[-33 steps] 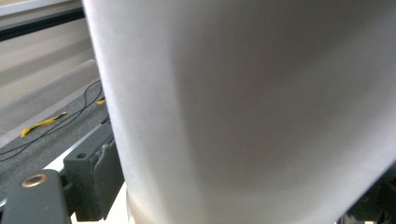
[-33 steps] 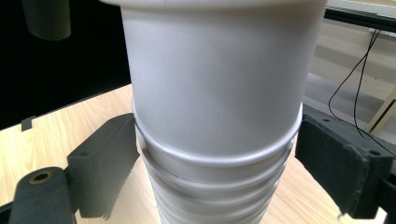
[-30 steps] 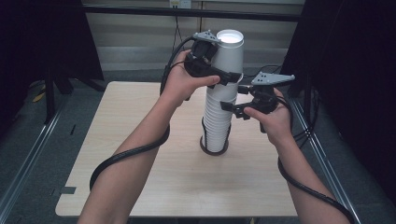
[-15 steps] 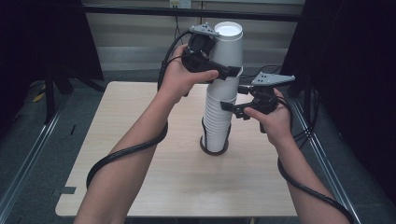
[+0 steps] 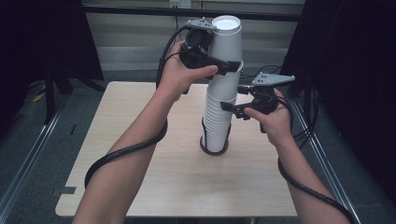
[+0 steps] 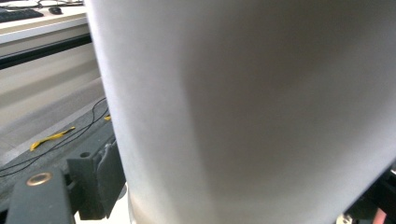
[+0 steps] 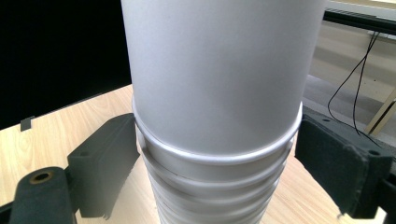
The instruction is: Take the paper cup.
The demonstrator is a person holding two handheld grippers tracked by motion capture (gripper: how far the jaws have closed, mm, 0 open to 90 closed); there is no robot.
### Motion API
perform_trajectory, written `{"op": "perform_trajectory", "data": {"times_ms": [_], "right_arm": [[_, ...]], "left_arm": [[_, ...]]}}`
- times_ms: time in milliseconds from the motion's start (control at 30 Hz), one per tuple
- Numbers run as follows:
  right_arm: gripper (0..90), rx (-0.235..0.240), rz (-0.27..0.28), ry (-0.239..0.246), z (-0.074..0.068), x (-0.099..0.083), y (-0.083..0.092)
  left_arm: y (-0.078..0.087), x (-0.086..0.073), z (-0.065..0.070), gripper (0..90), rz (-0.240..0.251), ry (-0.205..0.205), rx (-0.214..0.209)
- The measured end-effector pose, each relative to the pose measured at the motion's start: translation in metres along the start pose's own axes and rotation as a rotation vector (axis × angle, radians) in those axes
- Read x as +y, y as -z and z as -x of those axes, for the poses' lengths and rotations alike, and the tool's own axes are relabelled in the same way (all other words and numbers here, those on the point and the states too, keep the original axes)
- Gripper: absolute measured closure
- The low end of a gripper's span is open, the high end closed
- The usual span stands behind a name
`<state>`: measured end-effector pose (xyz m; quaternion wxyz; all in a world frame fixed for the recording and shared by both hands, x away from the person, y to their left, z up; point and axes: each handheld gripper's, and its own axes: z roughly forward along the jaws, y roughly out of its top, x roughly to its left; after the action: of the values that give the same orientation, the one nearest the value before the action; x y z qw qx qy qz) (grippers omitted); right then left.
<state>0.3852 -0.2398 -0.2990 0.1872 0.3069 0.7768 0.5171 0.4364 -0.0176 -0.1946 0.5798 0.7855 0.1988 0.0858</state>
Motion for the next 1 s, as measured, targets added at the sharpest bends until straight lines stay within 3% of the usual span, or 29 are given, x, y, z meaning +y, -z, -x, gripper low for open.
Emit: {"op": "perform_trajectory", "data": {"times_ms": [500, 1000], "right_arm": [[13.2, 0.001, 0.005, 0.003, 0.000, -0.001, 0.000], [17.8, 0.004, -0.007, 0.011, 0.001, -0.007, 0.003]], "left_arm": [[0.018, 0.005, 0.000, 13.4, 0.051, 0.008, -0.003], [0.056, -0.013, -0.015, 13.4, 0.054, 0.035, 0.031]]}}
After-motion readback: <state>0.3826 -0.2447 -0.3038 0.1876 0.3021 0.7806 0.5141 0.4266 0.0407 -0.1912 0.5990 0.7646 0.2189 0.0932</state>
